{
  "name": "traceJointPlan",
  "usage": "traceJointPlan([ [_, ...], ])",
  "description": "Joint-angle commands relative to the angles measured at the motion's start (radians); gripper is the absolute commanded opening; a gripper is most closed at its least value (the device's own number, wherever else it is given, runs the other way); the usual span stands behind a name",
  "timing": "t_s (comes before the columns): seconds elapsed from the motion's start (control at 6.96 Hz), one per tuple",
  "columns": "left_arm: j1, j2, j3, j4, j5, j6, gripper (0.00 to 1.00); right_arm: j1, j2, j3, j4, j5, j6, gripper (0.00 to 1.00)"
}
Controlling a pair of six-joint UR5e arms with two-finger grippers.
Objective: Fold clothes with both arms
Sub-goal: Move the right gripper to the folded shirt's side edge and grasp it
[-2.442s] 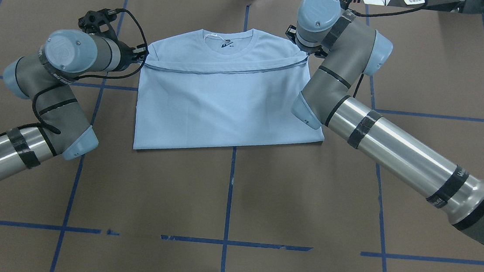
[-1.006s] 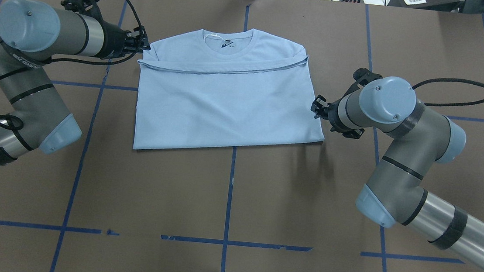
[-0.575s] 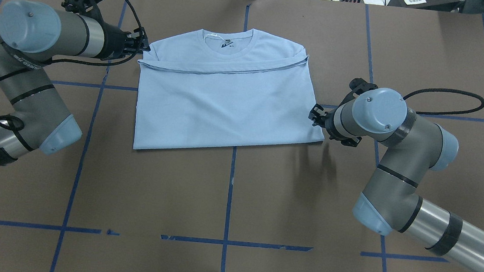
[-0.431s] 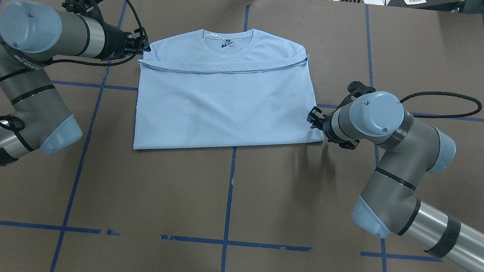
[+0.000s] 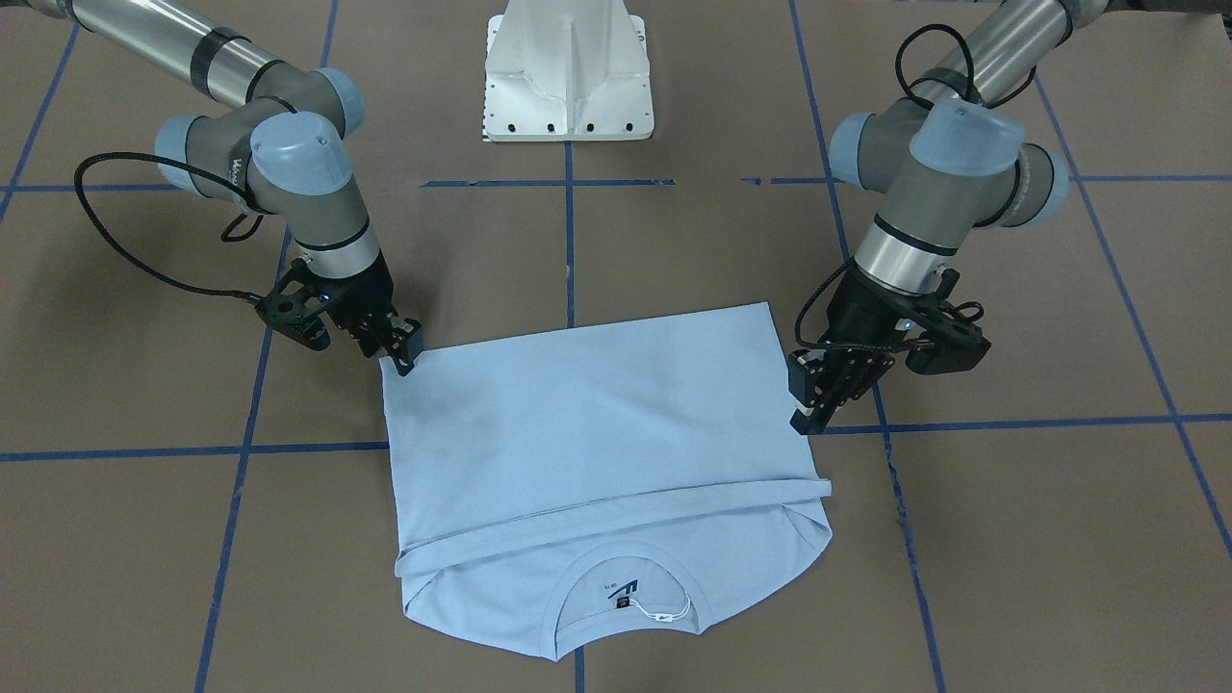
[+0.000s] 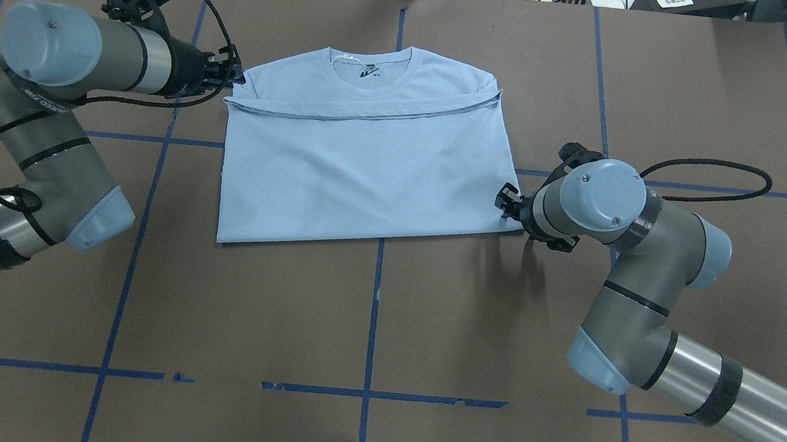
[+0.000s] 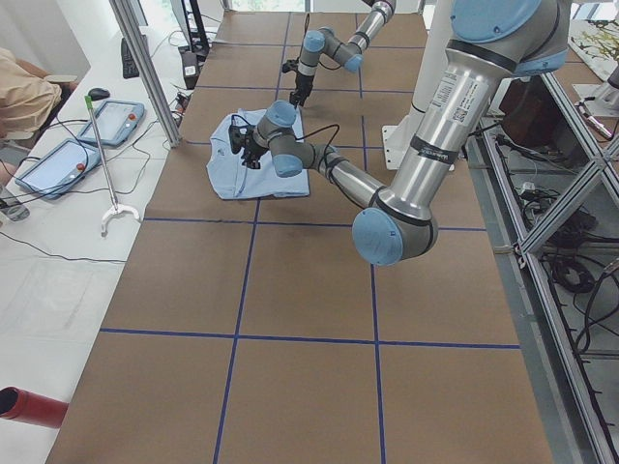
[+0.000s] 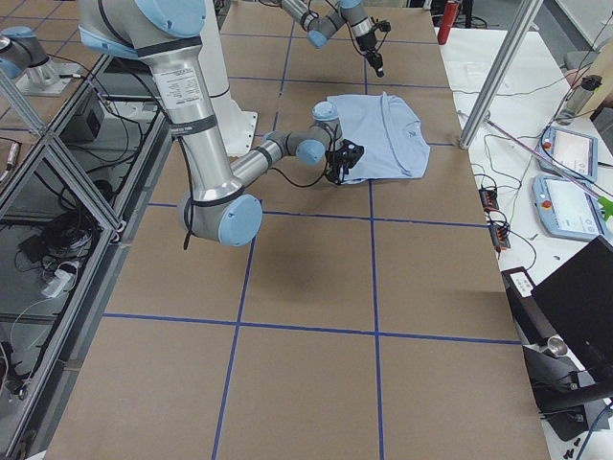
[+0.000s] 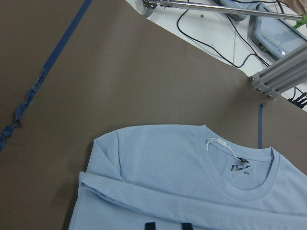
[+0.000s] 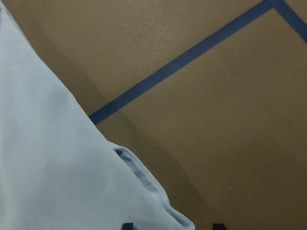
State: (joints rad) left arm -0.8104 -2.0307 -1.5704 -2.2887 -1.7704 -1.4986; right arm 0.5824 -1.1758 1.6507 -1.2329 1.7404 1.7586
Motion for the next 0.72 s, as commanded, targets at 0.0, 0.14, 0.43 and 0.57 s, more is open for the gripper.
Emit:
traceJointPlan([
  [0.0,0.000,-0.002,0.001,0.000,0.000,0.000,0.30,-0.001,0.002,-0.002,0.001,0.002,0.001,0.01],
  [0.14,0.000,0.000,0.001,0.002,0.000,0.000,0.30,-0.001,0.004,-0.002,0.001,0.002,-0.004,0.00],
  [0.43,-0.003,-0.006,0.016,0.002,0.000,0.001,0.30,0.002,0.001,0.007,0.001,0.007,-0.013,0.00],
  [0.57,-0.003,-0.011,0.015,0.002,-0.003,0.001,0.30,0.004,-0.010,0.044,0.001,0.004,-0.010,0.00],
])
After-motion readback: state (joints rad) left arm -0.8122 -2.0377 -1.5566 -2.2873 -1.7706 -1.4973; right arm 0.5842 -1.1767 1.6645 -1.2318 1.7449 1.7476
